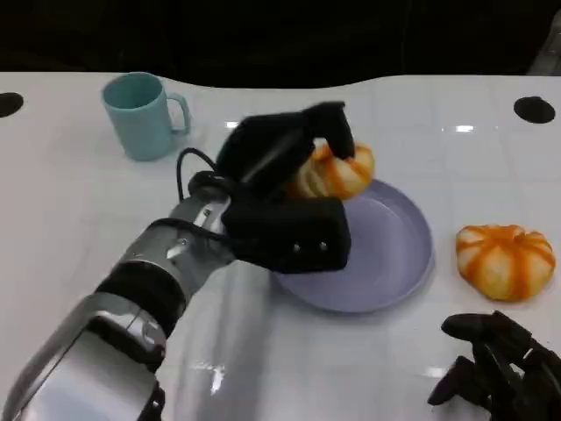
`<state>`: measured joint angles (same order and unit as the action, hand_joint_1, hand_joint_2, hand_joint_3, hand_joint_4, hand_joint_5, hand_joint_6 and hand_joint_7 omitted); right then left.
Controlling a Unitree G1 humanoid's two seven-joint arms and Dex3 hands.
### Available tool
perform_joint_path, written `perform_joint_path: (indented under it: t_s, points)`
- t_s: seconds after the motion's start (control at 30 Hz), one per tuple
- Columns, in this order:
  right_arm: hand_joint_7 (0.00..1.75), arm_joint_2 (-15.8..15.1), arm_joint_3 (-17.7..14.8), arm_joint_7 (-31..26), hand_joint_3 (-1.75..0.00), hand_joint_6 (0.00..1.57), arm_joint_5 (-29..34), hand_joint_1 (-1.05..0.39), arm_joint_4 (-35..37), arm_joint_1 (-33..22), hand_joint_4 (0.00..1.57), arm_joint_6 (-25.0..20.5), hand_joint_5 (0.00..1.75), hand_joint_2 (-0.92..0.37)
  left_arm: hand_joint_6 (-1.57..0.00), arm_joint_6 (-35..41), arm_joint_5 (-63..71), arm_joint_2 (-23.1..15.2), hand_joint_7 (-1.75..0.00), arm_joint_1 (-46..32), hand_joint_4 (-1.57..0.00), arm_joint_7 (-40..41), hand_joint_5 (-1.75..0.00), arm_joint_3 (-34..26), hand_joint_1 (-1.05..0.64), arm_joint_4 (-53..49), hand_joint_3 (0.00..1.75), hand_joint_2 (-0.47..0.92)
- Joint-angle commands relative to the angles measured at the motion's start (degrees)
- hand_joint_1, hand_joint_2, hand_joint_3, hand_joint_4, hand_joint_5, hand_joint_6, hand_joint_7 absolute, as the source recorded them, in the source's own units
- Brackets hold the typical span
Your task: Grasp the bread from the table and place it into the plate.
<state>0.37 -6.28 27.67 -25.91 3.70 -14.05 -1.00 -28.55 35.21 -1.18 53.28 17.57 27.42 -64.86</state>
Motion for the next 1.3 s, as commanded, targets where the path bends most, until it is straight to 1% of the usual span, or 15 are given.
perform_joint_path:
  t_s: [0.03, 0.4, 0.43, 0.47, 0.5, 0.53, 0.57, 0.63, 0.67, 0.73, 0.8, 0.87, 1.13, 1.27, 1.3]
  points:
    - [0.98, -0.5, -0.9, 0.5, -0.20, 0.73, -1.1, -0.78, -0.4, -0.3, 0.70, 0.1, 1.43, -0.92, -0.69, 0.2, 0.8, 1.6, -1.75, 3.3, -0.90, -3.6, -1.75, 1.5, -0.17, -2.4, 1.13, 0.54]
    - [0.96, -0.7, -0.9, 0.6, -0.19, 0.74, -1.1, -0.78, -0.3, -0.3, 0.71, 0.0, 1.41, -0.92, -0.70, 2.9, 2.3, 4.5, -1.75, 4.8, -0.90, -6.6, -1.75, 3.8, -0.17, -6.1, 0.99, 0.64]
    - [0.96, -0.6, -1.0, 0.7, -0.19, 0.74, -1.4, -0.78, -0.3, -0.2, 0.72, -0.2, 1.41, -0.92, -0.71, 3.3, 1.9, 4.6, -1.63, 5.0, -0.89, -7.9, -1.75, 3.6, -0.17, -6.3, 0.96, 0.65]
    - [0.96, -0.5, -1.0, 0.8, -0.19, 0.74, -1.6, -0.78, -0.3, -0.2, 0.72, -0.4, 1.41, -0.92, -0.75, 3.9, 1.5, 4.6, -1.24, 5.2, -0.81, -9.5, -1.68, 3.3, -0.18, -6.4, 0.83, 0.69]
    - [0.96, -0.6, -1.0, 0.9, -0.19, 0.75, -1.4, -0.78, -0.3, -0.3, 0.72, -0.2, 1.40, -0.92, -0.78, 4.2, 1.2, 4.6, -0.71, 5.3, -0.72, -10.8, -1.31, 3.0, -0.21, -6.4, 0.57, 0.79]
    - [0.96, -0.7, -0.9, 0.9, -0.19, 0.75, -1.2, -0.78, -0.3, -0.3, 0.72, 0.0, 1.40, -0.92, -0.79, 4.1, 1.1, 4.3, -0.42, 5.4, -0.71, -11.8, -1.06, 3.0, -0.22, -6.4, 0.39, 0.85]
    - [0.96, -0.7, -0.9, 0.9, -0.19, 0.75, -1.0, -0.78, -0.2, -0.3, 0.72, 0.2, 1.40, -0.92, -0.72, 3.8, 1.2, 4.1, -0.19, 5.4, -0.61, -12.5, -0.86, 3.1, -0.25, -6.2, 0.26, 0.89]
    - [0.96, -0.6, -1.0, 1.0, -0.20, 0.75, -1.3, -0.78, -0.1, -0.2, 0.72, 0.2, 1.40, -0.92, -0.58, 3.8, 0.5, 3.9, -0.05, 5.3, -0.42, -14.2, -0.62, 2.4, -0.34, -6.2, 0.18, 0.91]
    - [0.96, -0.5, -1.1, 1.1, -0.20, 0.75, -1.5, -0.78, -0.1, -0.2, 0.72, 0.1, 1.40, -0.92, -0.46, 4.0, 0.0, 4.0, -0.02, 5.2, -0.35, -15.0, -0.48, 2.0, -0.41, -6.2, 0.16, 0.92]
    - [0.96, -0.5, -1.1, 1.3, -0.20, 0.74, -1.5, -0.78, 0.1, -0.1, 0.72, 0.2, 1.40, -0.92, -0.40, 4.6, -1.0, 4.0, -0.01, 5.1, -0.32, -17.3, -0.40, 1.3, -0.45, -6.2, 0.15, 0.92]
    - [0.96, -0.6, -1.1, 1.6, -0.20, 0.74, -1.5, -0.78, 0.5, 0.1, 0.72, 0.3, 1.40, -0.92, -0.19, 5.8, -0.7, 3.3, 0.00, 5.6, -0.13, -20.3, -0.27, 1.7, -0.68, -6.0, 0.34, 0.92]
    - [0.95, -0.6, -1.1, 1.7, -0.20, 0.74, -1.3, -0.78, 0.6, 0.2, 0.72, 0.5, 1.40, -0.92, -0.13, 6.2, -0.4, 2.8, 0.00, 5.7, -0.06, -22.2, -0.22, 1.9, -0.80, -5.6, 0.46, 0.92]
    - [0.99, -0.7, -0.9, 1.2, -0.22, 0.71, -0.4, -0.78, 0.6, 0.2, 0.69, 1.0, 1.44, -0.92, -0.12, 1.2, -7.8, -1.4, -0.01, 3.2, -0.06, -31.3, -0.21, -3.7, -0.90, -1.0, 0.57, 0.92]
    - [1.01, -0.8, -1.0, 1.0, -0.22, 0.71, -0.4, -0.78, 0.5, 0.3, 0.69, 0.6, 1.44, -0.92, -0.17, -0.3, -16.7, -2.3, -0.03, 0.0, -0.12, -37.1, -0.25, -9.8, -0.89, 2.7, 0.55, 0.92]
    - [1.01, -0.7, -1.0, 0.9, -0.22, 0.72, -0.5, -0.78, 0.3, 0.2, 0.69, 0.3, 1.44, -0.92, -0.26, -0.4, -19.6, -2.2, -0.07, -1.1, -0.20, -38.7, -0.29, -11.9, -0.86, 3.8, 0.51, 0.92]
